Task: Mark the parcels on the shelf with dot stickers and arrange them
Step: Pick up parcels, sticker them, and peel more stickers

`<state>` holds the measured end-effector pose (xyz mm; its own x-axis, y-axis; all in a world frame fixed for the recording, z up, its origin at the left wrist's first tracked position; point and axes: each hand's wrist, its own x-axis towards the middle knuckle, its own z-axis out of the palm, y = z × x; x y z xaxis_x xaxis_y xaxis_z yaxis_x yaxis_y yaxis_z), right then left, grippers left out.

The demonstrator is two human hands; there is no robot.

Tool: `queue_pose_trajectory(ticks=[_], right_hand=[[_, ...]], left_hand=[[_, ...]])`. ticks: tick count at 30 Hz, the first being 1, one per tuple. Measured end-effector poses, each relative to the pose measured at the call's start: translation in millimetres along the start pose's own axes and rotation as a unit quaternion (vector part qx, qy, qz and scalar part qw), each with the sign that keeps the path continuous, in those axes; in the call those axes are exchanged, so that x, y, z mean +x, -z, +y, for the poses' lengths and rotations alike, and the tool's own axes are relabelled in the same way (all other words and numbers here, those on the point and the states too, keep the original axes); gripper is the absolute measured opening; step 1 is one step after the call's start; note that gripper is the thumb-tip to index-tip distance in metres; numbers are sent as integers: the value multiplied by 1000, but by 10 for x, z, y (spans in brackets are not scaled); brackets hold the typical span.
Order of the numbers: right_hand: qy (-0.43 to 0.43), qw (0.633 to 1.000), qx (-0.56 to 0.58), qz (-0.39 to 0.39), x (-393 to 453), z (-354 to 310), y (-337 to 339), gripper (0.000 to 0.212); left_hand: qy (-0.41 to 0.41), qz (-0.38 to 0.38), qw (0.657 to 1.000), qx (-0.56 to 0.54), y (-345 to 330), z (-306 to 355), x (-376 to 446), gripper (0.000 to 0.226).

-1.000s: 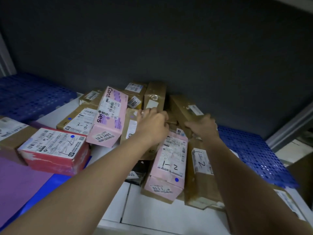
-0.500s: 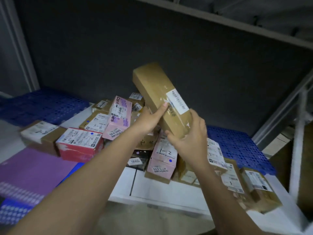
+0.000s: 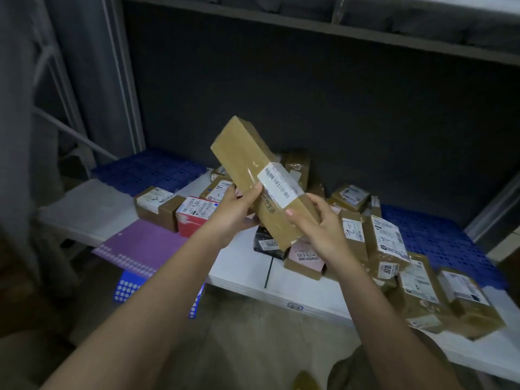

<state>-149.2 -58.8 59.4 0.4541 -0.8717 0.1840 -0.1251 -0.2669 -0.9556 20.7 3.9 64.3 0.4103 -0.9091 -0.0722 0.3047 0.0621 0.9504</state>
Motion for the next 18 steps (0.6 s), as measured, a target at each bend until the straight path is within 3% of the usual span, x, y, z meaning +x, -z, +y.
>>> queue_pose_trajectory(ticks=[6,8,11,13,16,18], right_hand=[[147,953,-264,36,-166,24,-147,71],[161,943,-290,32,-189,47,-161,73],[139,972,-190,-10,-253,39,-172,65],[54,996,-55,-36,-286,-17,-169,62],[-76,991,20,-109,-269,-63,-130,64],[-86,986,22,-138,-274,-40,-155,62]], left_hand=[[22,-12,999,-28,119,16,-138,81],[26,-7,999,-34,128,-8,-150,75],[5,1,999,-44,170,-48,-148,48],[1,-13,999,-44,216,-64,-158,35],[1,-31,999,-32,264,-97,-169,20],[5,-23,999,-23,258,-95,-194,19]])
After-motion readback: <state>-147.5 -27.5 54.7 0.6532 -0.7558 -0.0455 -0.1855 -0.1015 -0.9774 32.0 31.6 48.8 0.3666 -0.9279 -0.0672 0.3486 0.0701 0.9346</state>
